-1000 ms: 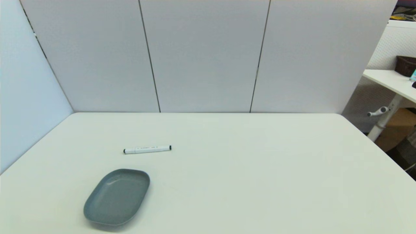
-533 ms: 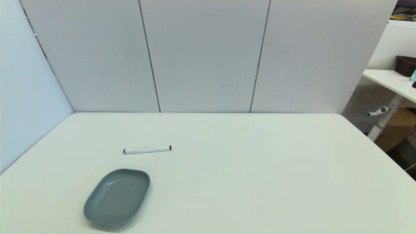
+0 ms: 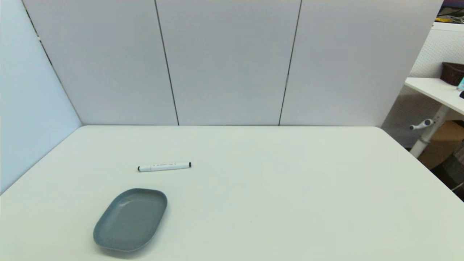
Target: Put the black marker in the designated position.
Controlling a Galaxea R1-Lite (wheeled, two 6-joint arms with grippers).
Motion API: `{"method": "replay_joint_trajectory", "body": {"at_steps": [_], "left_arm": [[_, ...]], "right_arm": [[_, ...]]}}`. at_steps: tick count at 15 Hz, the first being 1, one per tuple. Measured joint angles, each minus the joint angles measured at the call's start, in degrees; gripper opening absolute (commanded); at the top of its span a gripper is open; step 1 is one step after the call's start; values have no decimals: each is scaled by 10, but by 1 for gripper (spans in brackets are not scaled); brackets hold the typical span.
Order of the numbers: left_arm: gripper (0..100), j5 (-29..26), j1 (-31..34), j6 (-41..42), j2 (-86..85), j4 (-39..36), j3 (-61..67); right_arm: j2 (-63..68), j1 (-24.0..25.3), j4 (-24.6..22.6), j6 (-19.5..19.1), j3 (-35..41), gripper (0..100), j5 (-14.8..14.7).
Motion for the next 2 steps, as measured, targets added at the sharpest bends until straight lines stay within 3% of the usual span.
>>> {"method": "replay_joint_trajectory", "body": {"at_steps": [2], "left_arm": [[100, 0, 0, 0, 0, 0, 0]], "right_arm": [[0, 0, 0, 3, 0, 100, 0]]}}
